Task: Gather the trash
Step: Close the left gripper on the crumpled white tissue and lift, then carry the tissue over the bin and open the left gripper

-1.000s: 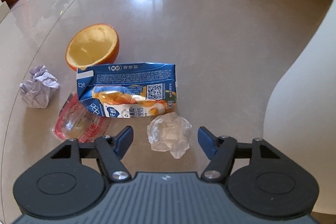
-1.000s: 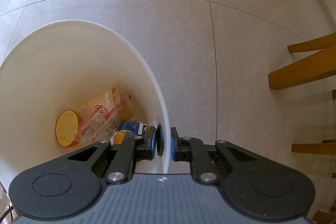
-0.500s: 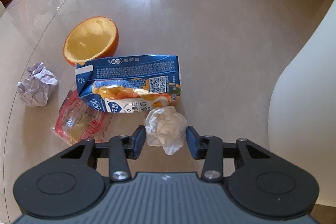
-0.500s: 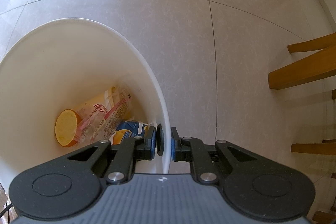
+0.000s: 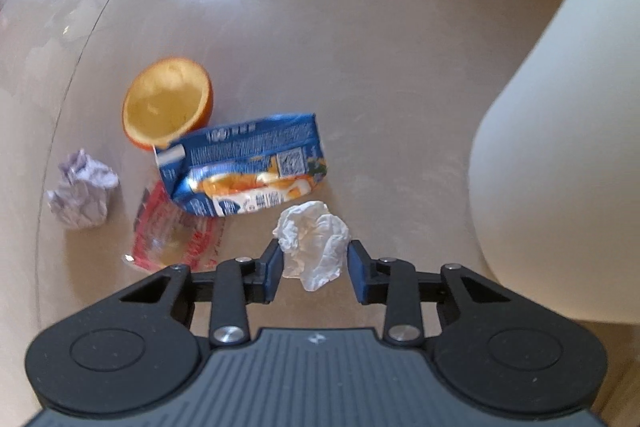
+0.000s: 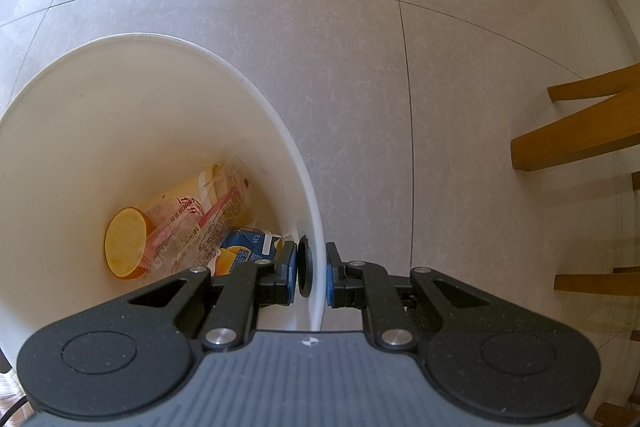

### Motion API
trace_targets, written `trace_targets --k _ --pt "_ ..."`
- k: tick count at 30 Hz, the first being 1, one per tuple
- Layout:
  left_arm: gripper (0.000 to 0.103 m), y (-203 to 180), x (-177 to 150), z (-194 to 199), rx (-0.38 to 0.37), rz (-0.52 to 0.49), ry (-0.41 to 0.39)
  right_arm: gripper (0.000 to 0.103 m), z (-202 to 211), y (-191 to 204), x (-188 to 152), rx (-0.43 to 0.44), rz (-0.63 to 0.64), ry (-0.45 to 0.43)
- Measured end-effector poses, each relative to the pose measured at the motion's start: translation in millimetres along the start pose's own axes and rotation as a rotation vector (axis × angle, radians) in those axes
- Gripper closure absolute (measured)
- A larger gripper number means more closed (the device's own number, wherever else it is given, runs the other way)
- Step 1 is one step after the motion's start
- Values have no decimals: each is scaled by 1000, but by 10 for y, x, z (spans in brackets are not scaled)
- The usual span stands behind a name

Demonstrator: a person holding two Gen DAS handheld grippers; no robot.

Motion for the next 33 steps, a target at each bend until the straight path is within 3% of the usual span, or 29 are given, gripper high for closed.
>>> trace_targets --k 13,18,24,26,31,33 --pt "70 -240 822 1551 -102 -236 -138 87 -4 -4 0 -1 3 1" --pt "70 -680 1040 2040 -209 -328 -179 87 -4 -4 0 0 5 1" --pt "68 -1220 1087 2179 -307 -400 -210 87 -8 6 2 -2 4 4" --pt "59 -1322 1073 2111 -312 -413 -211 87 -9 7 1 -2 4 5" --pt "23 -1557 1004 2082 -361 -442 -209 87 -12 7 1 -2 6 4" --pt "17 -1596 998 2102 -352 -458 -241 87 -16 6 2 -2 4 5"
Point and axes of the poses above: each gripper's, at about its wrist camera, not at the fingertips, and z roughly against the way its jaws point, y to its left, x to its top, the point moved 7 cm from there along -z, roughly the way its jaws point, and after that the axes turned 5 degrees about -z, right-handed, at the moved point
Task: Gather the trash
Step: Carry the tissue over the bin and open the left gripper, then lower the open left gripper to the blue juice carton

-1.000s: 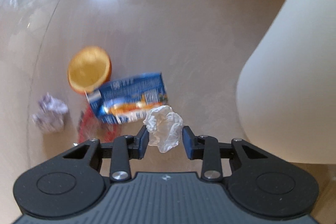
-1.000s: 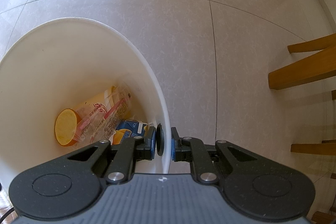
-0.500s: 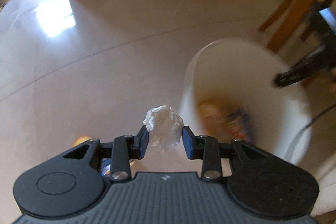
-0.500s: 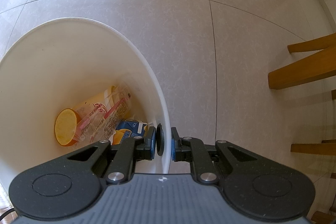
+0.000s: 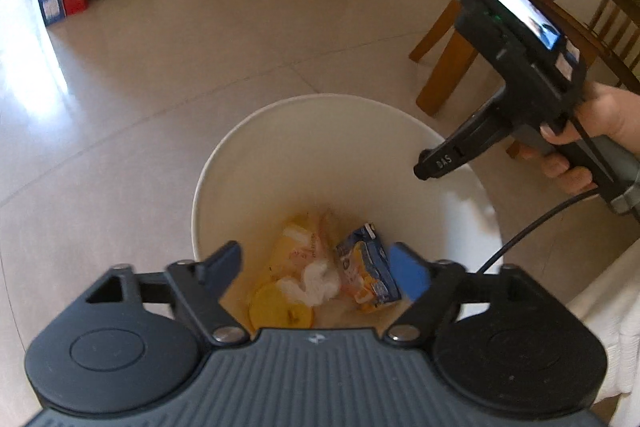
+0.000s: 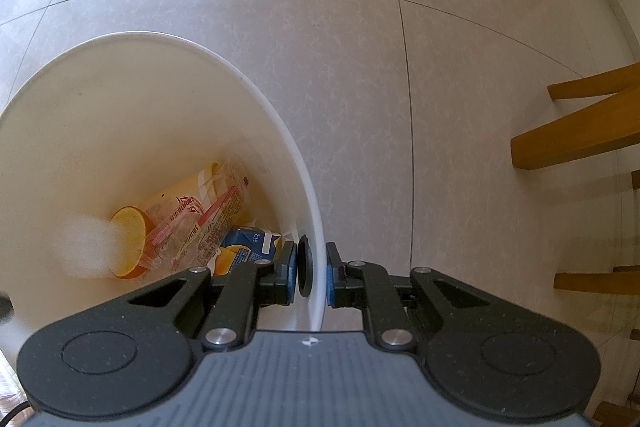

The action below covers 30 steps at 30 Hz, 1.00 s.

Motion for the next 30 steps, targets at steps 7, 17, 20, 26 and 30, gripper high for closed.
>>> trace_targets --k 7,17,20,26,30 --pt "4 112 62 134 40 10 -69 86 -9 4 1 -3 0 0" --pt "1 719 -80 443 218 69 -107 86 -8 -2 5 -3 -2 1" --pt "1 923 -264 436 277 112 -74 86 -7 -2 5 -4 -1 1" --pt "1 1276 -752 236 325 260 10 86 -8 -1 6 -5 -1 1" --pt "2 1458 -1086 -31 363 326 69 86 -12 3 7 -10 0 2"
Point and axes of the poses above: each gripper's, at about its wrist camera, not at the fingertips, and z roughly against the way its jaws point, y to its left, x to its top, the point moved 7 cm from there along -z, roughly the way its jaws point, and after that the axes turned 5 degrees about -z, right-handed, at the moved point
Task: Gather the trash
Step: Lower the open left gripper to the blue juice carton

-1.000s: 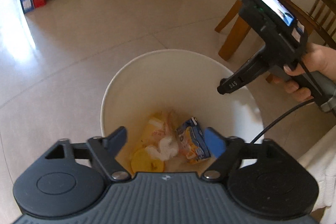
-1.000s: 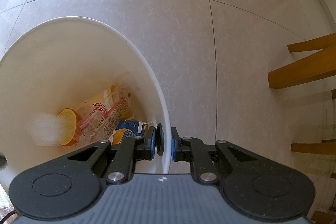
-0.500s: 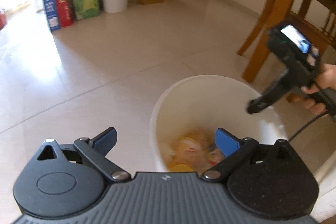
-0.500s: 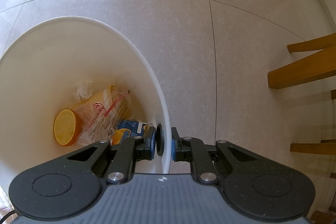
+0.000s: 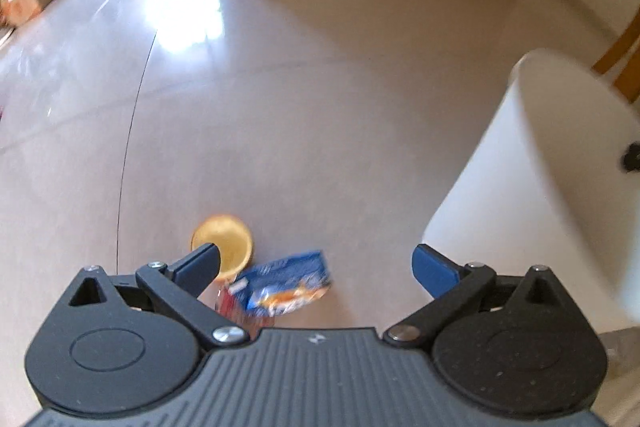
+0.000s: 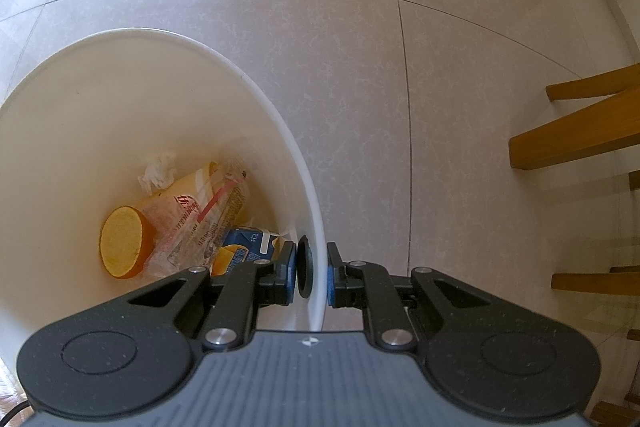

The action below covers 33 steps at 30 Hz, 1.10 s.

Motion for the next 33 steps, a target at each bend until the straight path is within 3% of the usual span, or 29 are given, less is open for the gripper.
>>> trace_targets --k 11,21,25,27,33 --pt "1 97 -427 -710 40 15 60 86 -70 18 -14 -12 4 20" --pt "2 260 -329 -1172 94 60 79 86 -92 14 -2 -10 -4 25" --pt "2 150 -197 -1300 79 -59 70 86 -92 -1 2 -5 -9 27" --pt "2 86 -119 -1365 38 -95 69 86 -92 -3 3 -6 -7 27" --pt "2 31 -18 -1600 -24 -48 102 86 -94 0 2 -4 -12 30"
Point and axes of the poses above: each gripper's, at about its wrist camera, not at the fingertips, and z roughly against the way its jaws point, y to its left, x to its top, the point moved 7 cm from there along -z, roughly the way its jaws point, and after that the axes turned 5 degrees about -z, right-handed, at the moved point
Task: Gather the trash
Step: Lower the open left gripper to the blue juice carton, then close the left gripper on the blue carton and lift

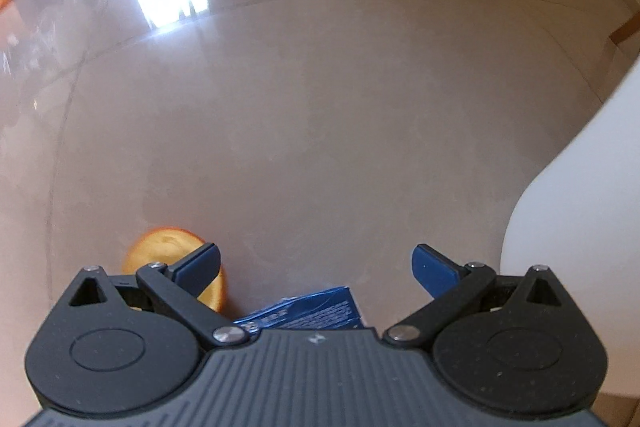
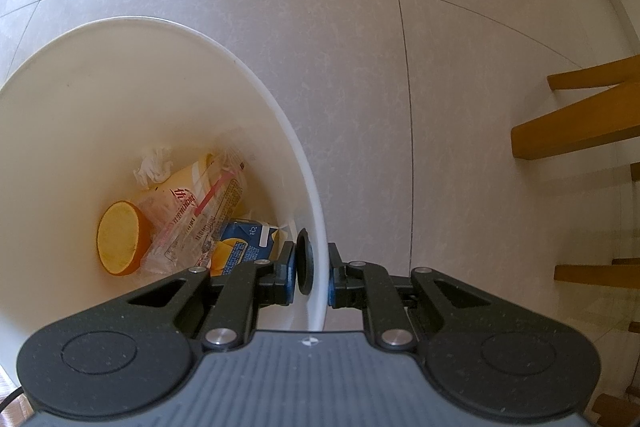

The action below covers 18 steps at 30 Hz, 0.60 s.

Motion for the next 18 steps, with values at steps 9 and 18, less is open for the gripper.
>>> trace_targets --k 9,18 --pt "2 49 -241 -215 -98 77 169 86 0 -1 4 -1 1 0" --pt "2 50 -703 -75 -155 -4 263 86 0 -1 2 -2 1 -1"
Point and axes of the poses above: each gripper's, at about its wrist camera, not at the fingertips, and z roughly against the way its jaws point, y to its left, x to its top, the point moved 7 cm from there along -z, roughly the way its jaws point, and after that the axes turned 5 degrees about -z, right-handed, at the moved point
